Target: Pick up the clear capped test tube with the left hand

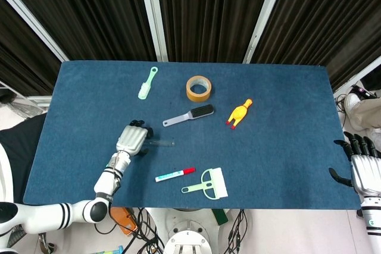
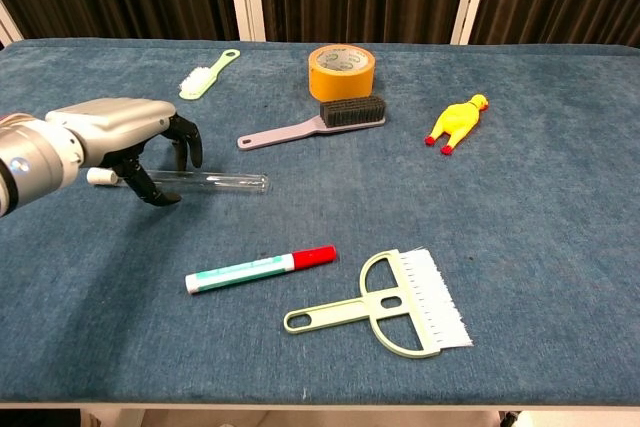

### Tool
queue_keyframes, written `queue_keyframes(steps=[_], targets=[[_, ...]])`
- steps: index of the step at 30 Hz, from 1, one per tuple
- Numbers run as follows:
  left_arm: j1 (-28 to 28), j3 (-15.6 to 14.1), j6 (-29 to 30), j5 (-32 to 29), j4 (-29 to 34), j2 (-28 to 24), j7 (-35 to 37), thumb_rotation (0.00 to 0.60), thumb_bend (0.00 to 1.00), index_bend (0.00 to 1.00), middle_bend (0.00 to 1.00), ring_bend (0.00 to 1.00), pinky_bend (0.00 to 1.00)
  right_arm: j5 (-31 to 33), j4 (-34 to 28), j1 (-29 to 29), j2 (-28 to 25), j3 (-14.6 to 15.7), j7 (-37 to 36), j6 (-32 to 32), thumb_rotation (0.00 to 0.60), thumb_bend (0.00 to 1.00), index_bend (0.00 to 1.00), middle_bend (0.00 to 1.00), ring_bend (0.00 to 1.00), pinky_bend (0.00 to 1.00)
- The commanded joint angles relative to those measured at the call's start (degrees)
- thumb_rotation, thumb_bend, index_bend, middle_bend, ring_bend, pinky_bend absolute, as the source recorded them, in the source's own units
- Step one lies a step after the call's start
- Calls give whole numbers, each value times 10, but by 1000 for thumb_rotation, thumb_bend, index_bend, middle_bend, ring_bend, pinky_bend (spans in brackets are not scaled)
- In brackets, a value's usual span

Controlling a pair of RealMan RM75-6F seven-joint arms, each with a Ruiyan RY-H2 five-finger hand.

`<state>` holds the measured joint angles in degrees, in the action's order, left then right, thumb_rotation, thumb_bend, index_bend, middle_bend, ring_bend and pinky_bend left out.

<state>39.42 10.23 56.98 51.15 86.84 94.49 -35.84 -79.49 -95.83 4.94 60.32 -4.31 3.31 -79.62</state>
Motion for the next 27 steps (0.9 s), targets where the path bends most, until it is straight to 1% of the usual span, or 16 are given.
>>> queue_keyframes(steps=[1,5,8,14,23,27], targets=[[10,1,0,-13,0,3,-13,600,233,404,449,161,161,-1,0,0,0,1,1,0,600,356,306,136,109,77],[22,2,-3,-28,-2,3,-23,600,256,418,464,175,162,0,0,0,0,1,2,1,600,355,311,136,109,77],[27,3,-4,-38,-5,3,-25,600,303,429,475,180,165,1,0,1,0,0,1,1,600,355,311,136,109,77],[35,-2,-4,-47,-9,1,-26,600,363,442,489,192,165,2,-1,1,0,1,2,3,600,356,312,136,109,77],[38,-13,-4,-52,-11,-1,-17,600,368,443,489,192,165,3,-1,1,0,0,3,2,600,356,313,136,109,77],[38,-20,-3,-45,-15,-1,-9,600,368,443,482,192,165,3,-2,2,0,0,3,3,600,356,313,136,109,77]])
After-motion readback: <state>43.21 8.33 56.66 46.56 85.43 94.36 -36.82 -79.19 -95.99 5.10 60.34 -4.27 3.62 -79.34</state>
